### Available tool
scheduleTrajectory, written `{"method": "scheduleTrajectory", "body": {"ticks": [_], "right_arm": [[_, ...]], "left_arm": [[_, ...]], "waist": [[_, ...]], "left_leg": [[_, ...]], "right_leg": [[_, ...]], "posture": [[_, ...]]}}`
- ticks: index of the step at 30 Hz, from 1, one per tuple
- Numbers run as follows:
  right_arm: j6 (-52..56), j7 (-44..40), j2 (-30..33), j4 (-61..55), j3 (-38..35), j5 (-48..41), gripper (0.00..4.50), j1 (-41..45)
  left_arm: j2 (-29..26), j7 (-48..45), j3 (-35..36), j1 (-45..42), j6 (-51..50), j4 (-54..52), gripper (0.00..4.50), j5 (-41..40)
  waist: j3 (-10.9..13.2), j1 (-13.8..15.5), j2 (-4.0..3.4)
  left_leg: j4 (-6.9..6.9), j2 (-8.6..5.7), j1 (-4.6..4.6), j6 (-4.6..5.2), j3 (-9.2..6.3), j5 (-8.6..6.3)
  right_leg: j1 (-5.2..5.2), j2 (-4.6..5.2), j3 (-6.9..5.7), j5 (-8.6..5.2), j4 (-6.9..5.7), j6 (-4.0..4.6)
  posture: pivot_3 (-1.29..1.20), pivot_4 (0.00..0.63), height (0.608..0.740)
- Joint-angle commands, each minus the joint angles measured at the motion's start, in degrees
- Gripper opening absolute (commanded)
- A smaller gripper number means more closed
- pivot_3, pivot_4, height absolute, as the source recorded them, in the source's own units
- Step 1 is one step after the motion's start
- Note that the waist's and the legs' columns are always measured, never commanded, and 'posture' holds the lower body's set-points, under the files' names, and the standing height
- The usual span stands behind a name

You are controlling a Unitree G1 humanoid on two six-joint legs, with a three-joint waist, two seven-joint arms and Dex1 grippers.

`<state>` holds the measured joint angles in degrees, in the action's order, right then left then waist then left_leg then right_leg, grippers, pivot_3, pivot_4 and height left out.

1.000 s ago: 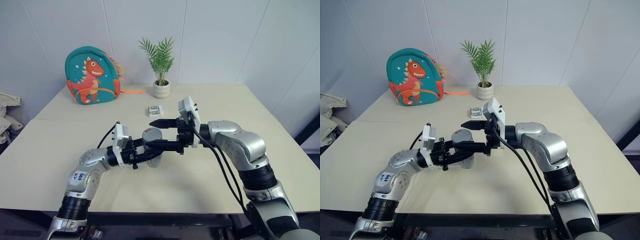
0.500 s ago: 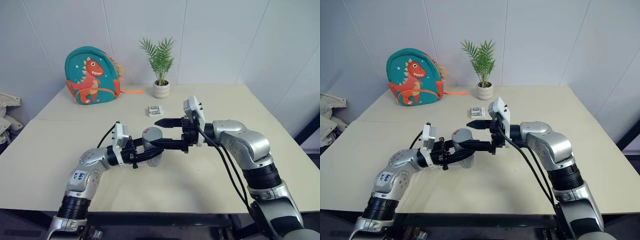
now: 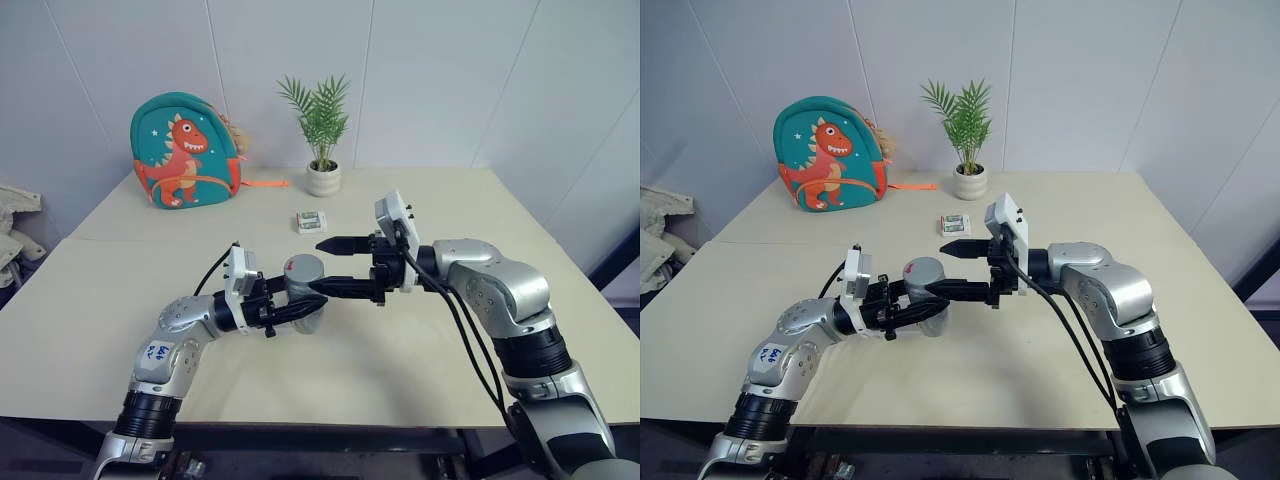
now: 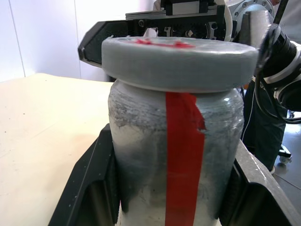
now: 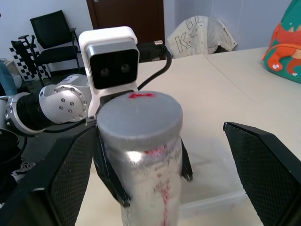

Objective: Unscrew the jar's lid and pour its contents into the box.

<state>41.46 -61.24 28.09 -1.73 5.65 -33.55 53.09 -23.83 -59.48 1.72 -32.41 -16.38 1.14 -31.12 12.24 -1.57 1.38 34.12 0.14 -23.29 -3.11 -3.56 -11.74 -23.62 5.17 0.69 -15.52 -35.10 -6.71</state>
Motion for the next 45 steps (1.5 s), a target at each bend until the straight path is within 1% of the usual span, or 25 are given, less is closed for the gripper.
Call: {"method": "scheduleTrajectory", "body": {"ticks": [1,10,13,24,30,38,42,44,45], "right_arm": [[-0.19,-0.93,0.72,-0.17,-2.48,-1.52,4.48,0.45],[3.08,-3.95,1.39,-3.11,-4.3,-6.82,4.48,-0.11],[3.31,-3.98,1.42,-3.46,-4.23,-7.29,4.48,0.08],[2.04,0.85,-3.27,-1.59,-0.52,-3.07,4.48,2.41],[2.3,1.32,-5.18,-2.24,0.47,-2.8,4.48,2.28],[1.98,1.24,-6.14,-1.44,0.59,-2.17,4.48,2.53],[1.72,1.01,-6.49,-1.09,0.65,-1.88,3.66,2.37],[1.43,0.93,-6.51,-0.85,0.9,-1.48,2.96,2.2],[1.38,0.97,-6.55,-0.74,0.9,-1.35,2.96,2.18]], "left_arm": [[-0.38,-0.22,0.73,-0.38,0.61,-1.4,2.06,-0.44],[-0.37,-0.38,0.74,-0.62,0.73,-1.04,2.06,-0.4],[-0.43,-0.43,0.78,-0.67,0.74,-0.94,2.06,-0.37],[-0.05,-0.36,0.56,-0.74,0.79,-0.89,2.06,-0.38],[0.06,-0.35,0.58,-0.97,1.0,-0.66,2.06,-0.29],[0.12,-0.34,0.59,-1.11,1.1,-0.41,2.06,-0.25],[0.14,-0.29,0.63,-1.16,1.12,-0.42,2.06,-0.25],[0.02,-0.34,0.72,-1.09,1.11,-0.5,2.06,-0.29],[-0.04,-0.37,0.77,-1.07,1.1,-0.53,2.06,-0.3]], "waist": [[0.0,-0.03,0.0],[0.0,0.01,0.0],[0.0,0.02,0.0],[0.0,0.0,0.0],[0.0,0.02,0.0],[0.0,-0.01,0.0],[0.0,0.0,0.0],[0.0,0.0,0.0],[0.0,-0.01,0.0]], "left_leg": [[0.0,0.0,0.0,0.0,0.0,0.0],[0.0,0.0,0.0,0.0,0.0,0.0],[0.0,0.0,0.0,0.0,0.0,0.0],[0.0,0.0,0.0,0.0,0.0,0.0],[0.0,0.0,0.0,0.0,0.0,0.0],[0.0,0.0,0.0,0.0,0.0,0.0],[0.0,0.0,0.0,0.0,0.0,0.0],[0.0,0.0,0.0,0.0,0.0,0.0],[0.0,0.0,0.0,0.0,0.0,0.0]], "right_leg": [[0.0,0.0,0.0,0.0,0.0,0.0],[0.0,0.0,0.0,0.0,0.0,0.0],[0.0,0.0,0.0,0.0,0.0,0.0],[0.0,0.0,0.0,0.0,0.0,0.0],[0.0,0.0,0.0,0.0,0.0,0.0],[0.0,0.0,0.0,0.0,-0.01,0.0],[0.0,0.0,0.0,0.0,-0.01,0.0],[0.0,0.0,0.0,0.0,-0.01,0.0],[0.0,0.0,0.0,0.0,-0.01,0.0]], "posture": [[0.0,0.15,0.74],[0.0,0.15,0.74],[0.0,0.15,0.74],[0.0,0.15,0.74],[0.0,0.15,0.74],[0.0,0.15,0.74],[0.0,0.15,0.74],[0.0,0.15,0.74],[0.0,0.15,0.74]]}}
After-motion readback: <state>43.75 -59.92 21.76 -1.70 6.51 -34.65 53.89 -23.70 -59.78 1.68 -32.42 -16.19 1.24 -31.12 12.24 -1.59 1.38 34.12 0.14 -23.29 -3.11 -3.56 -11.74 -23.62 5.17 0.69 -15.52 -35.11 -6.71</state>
